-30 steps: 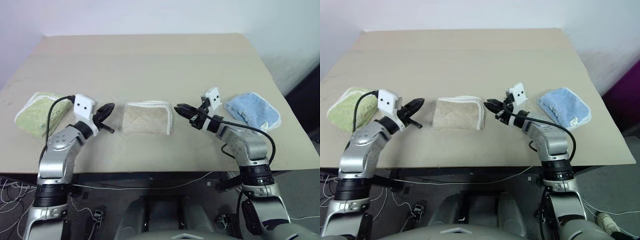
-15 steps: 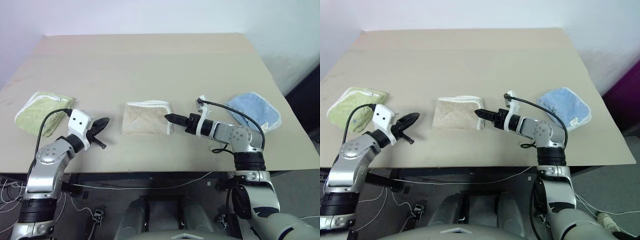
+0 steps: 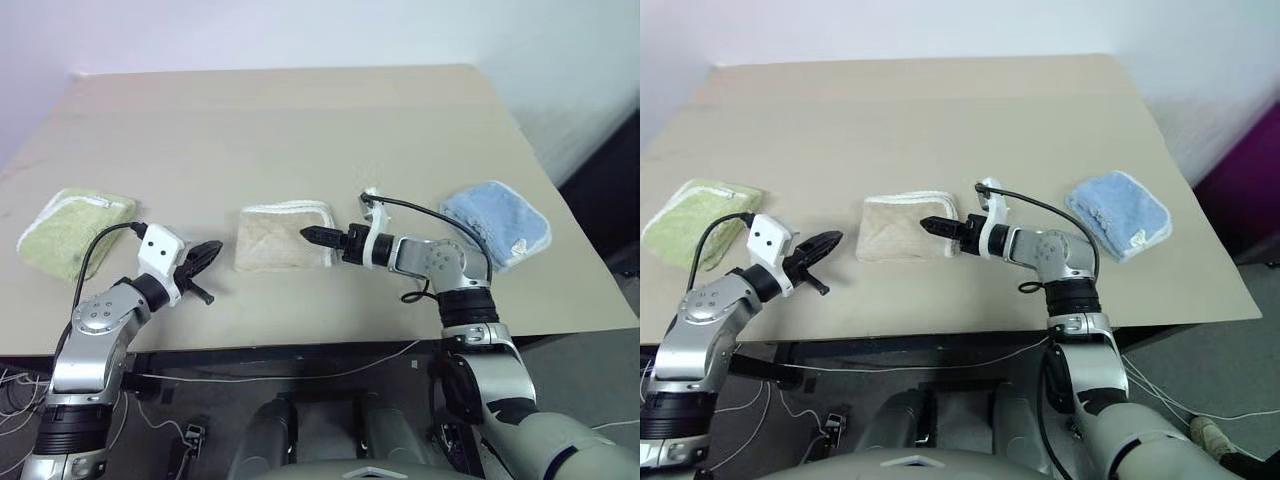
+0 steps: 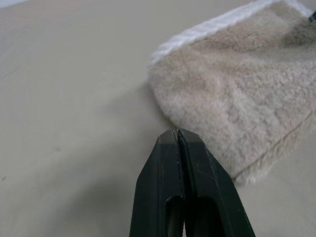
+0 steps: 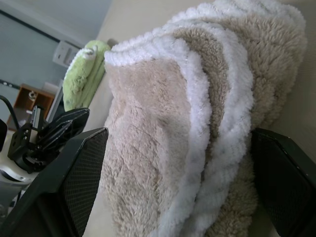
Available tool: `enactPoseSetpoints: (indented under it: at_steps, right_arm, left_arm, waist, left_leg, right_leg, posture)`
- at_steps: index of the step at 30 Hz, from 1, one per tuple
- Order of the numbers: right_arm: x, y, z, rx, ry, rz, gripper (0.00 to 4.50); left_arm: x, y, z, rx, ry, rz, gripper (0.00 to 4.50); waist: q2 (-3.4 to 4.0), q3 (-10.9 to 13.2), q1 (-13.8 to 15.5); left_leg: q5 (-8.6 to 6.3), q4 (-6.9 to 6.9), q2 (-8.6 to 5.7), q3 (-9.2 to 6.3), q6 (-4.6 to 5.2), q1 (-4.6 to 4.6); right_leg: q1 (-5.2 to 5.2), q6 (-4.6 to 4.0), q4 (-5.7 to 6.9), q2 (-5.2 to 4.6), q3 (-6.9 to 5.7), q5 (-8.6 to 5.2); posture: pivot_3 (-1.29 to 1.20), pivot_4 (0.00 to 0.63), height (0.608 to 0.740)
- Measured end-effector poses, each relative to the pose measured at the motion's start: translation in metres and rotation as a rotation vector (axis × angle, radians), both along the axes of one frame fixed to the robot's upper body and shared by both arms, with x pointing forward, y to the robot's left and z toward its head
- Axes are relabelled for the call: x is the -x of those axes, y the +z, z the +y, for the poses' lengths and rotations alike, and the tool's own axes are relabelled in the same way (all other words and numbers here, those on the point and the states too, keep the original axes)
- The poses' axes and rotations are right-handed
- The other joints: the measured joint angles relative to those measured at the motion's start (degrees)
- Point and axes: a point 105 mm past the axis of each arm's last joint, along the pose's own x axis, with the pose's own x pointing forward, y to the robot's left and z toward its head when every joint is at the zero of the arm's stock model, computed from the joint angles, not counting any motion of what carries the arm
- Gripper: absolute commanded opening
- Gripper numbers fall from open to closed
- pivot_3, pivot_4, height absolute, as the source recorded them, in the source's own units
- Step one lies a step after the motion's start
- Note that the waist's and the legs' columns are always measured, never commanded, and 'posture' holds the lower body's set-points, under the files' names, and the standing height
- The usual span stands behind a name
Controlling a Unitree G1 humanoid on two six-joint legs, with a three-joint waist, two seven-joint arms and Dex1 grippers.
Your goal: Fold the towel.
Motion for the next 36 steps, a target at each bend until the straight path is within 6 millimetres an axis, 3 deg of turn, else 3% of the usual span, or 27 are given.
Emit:
enactPoseSetpoints:
  at_steps: [3,9,14,20,23,26,29,32,36]
  right_arm:
    - [-0.001,-0.002,-0.002,-0.005,-0.014,0.014,3.56]
    - [0.001,-0.007,-0.006,-0.010,-0.024,0.047,1.51]
    - [0.006,0.002,-0.005,-0.043,-0.005,0.035,0.01]
    - [0.006,0.010,-0.020,-0.102,-0.077,0.031,0.01]
    - [-0.001,0.032,-0.045,-0.149,-0.183,-0.024,0.01]
    - [-0.008,0.056,-0.083,-0.178,-0.333,-0.088,0.01]
    - [-0.009,0.088,-0.140,-0.178,-0.534,-0.184,0.01]
    - [0.000,0.117,-0.185,-0.173,-0.702,-0.275,0.01]
    - [0.014,0.126,-0.238,-0.169,-0.917,-0.275,0.01]
  left_arm:
    - [0.001,-0.001,0.000,0.000,0.001,0.002,0.08]
    - [0.002,-0.003,0.001,0.001,0.004,0.008,0.08]
    - [0.000,-0.001,-0.001,-0.002,-0.003,0.000,0.08]
    - [-0.006,0.004,-0.007,-0.004,-0.032,-0.016,0.08]
    - [-0.008,0.002,-0.015,0.012,-0.058,-0.009,0.08]
    - [-0.011,0.001,-0.023,0.023,-0.085,-0.004,0.08]
    - [-0.014,-0.003,-0.040,0.037,-0.146,0.011,0.08]
    - [-0.018,-0.006,-0.050,0.052,-0.181,0.030,0.08]
    - [-0.025,-0.001,-0.068,0.059,-0.252,0.017,0.08]
  waist:
    - [0.00,0.0,0.1]
    - [0.00,0.0,0.3]
    - [-0.01,0.0,0.3]
    - [0.00,0.0,0.7]
    - [0.01,0.0,0.9]
    - [0.02,0.0,1.0]
    - [0.08,0.1,1.9]
    - [0.07,0.1,1.9]
    - [0.08,0.1,2.0]
  left_leg:
    - [0.00,-0.01,0.01,0.01,0.00,-0.01]
    - [0.00,0.00,-0.02,0.04,0.00,-0.09]
    - [0.00,0.01,-0.02,0.03,0.00,-0.09]
    - [0.00,0.03,-0.09,0.03,0.00,-0.14]
    - [0.00,0.03,-0.09,0.03,0.00,-0.17]
    - [0.00,0.04,-0.10,0.03,0.00,-0.18]
    - [0.00,0.08,-0.12,0.05,0.00,-0.21]
    - [0.00,0.09,-0.10,0.05,0.01,-0.21]
    - [0.01,0.11,-0.09,0.09,0.02,-0.21]
  right_leg:
    - [-0.02,0.00,0.01,0.00,0.01,0.00]
    - [-0.08,0.00,-0.01,-0.04,0.02,0.00]
    - [-0.06,0.00,-0.01,-0.05,0.02,0.00]
    - [-0.08,0.01,-0.01,-0.11,0.02,0.00]
    - [-0.10,0.01,-0.01,-0.11,0.01,0.01]
    - [-0.10,0.01,-0.01,-0.11,0.01,0.01]
    - [-0.11,0.01,-0.02,-0.13,0.01,0.01]
    - [-0.10,0.01,-0.01,-0.10,0.01,0.01]
    - [-0.08,0.02,-0.01,-0.08,0.02,0.01]
  posture:
    - [0.00,0.150,0.740]
    - [0.00,0.150,0.740]
    - [0.00,0.150,0.740]
    - [0.00,0.150,0.740]
    - [0.00,0.150,0.740]
    - [0.00,0.150,0.740]
    - [0.00,0.150,0.740]
    - [0.00,0.150,0.740]
    - [0.00,0.150,0.740]
